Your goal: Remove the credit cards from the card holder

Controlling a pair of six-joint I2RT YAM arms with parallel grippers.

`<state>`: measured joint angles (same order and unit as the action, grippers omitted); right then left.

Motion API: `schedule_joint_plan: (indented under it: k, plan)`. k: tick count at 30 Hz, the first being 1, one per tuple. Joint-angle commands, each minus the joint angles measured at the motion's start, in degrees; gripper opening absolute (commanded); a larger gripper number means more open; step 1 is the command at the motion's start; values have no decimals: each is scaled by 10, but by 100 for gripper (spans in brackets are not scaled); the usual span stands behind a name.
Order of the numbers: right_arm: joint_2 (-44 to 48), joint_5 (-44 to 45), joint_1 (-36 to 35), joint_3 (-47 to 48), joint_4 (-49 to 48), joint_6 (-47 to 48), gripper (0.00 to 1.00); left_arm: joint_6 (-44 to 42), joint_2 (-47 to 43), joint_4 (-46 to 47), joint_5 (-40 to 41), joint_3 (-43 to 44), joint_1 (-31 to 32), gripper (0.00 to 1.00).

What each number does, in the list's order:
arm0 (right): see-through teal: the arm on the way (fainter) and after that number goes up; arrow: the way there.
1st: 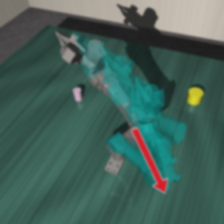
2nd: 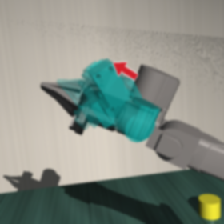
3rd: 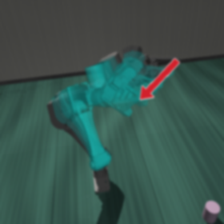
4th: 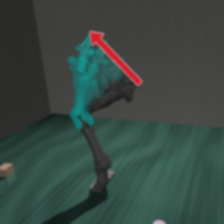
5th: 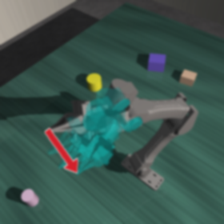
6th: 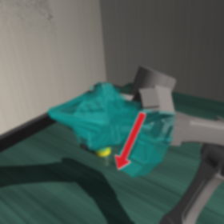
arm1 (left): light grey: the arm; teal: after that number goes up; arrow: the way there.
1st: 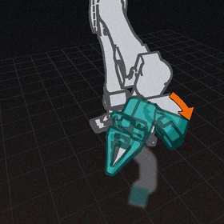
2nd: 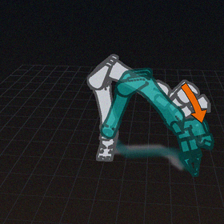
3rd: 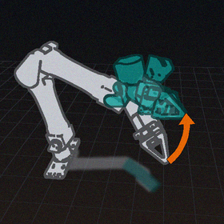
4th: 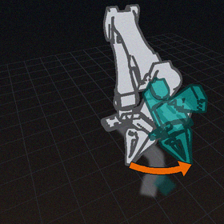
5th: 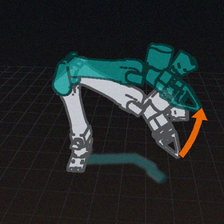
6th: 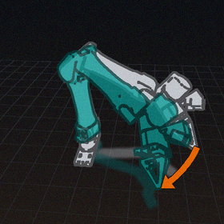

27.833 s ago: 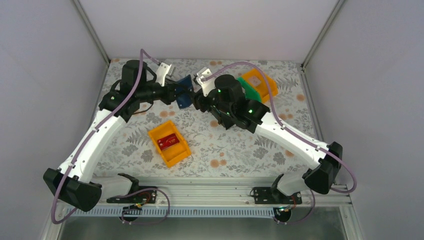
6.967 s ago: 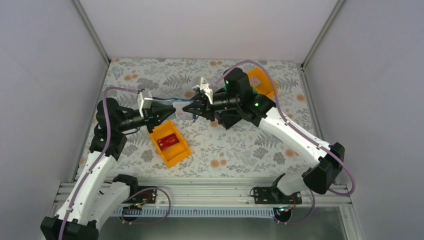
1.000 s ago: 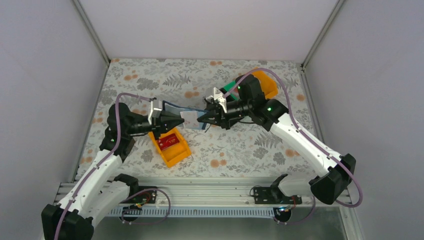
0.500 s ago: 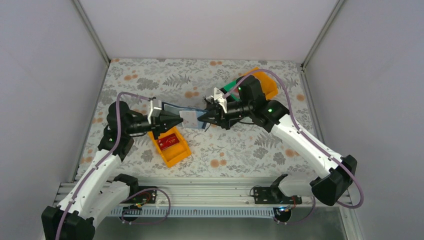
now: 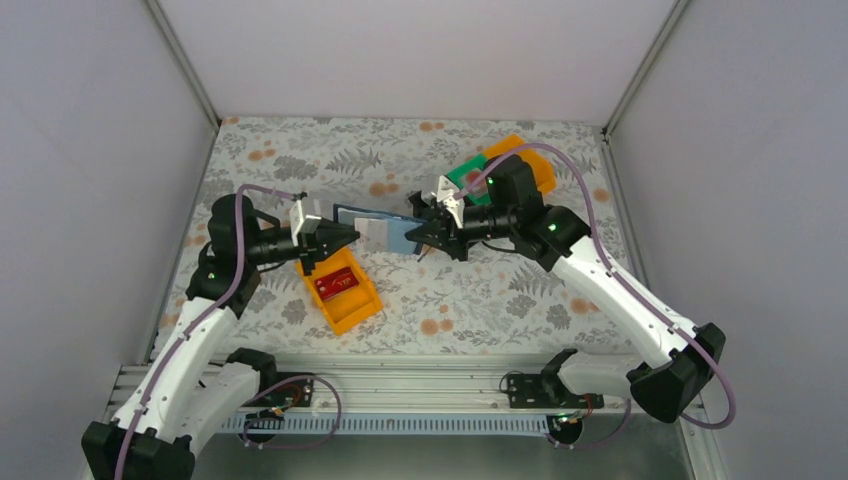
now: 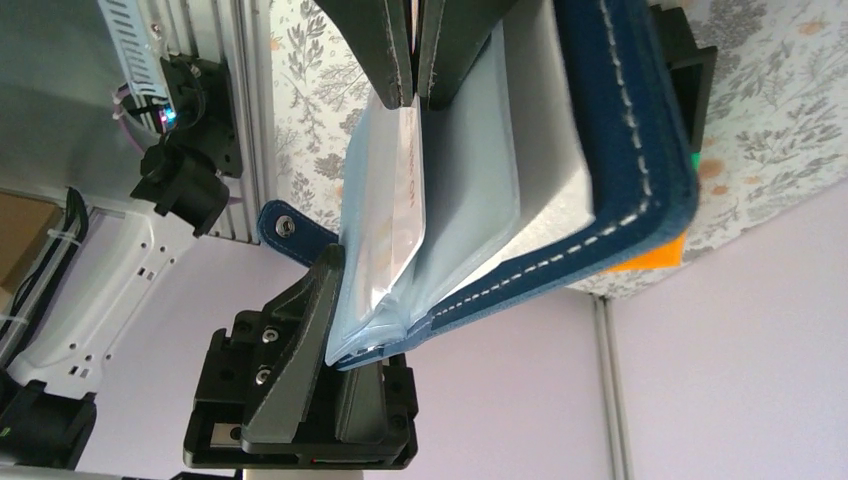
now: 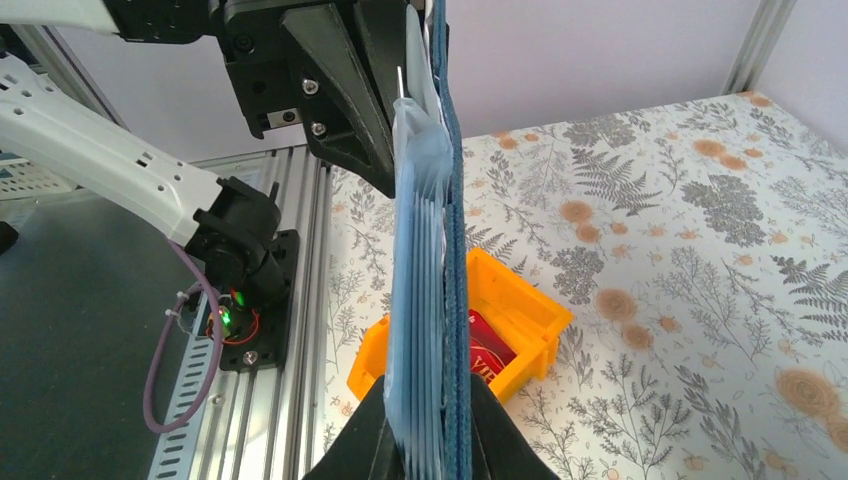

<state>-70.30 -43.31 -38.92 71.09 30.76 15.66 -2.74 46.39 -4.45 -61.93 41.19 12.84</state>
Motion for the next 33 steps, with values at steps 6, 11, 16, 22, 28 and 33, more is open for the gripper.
schedule_joint_plan:
  k: [6,11,16,22,28,33]
  plan:
    - [-7,-19,3,13,20,3,4,-104,-8,-67,35,39,-14,2]
    - [8,53,16,-21,-3,-42,4,-201,-9,-159,114,68,-33,2]
    - [1,68,38,-62,9,-108,4,-221,-25,-210,146,91,-61,2]
    - [-57,51,40,-93,13,-168,4,-110,-49,-150,79,61,-62,2]
    - [-128,-27,41,-182,11,-227,4,61,-84,-35,63,-20,-62,2]
    - [-154,-82,41,-260,-32,-253,4,133,-105,43,68,-64,-62,2]
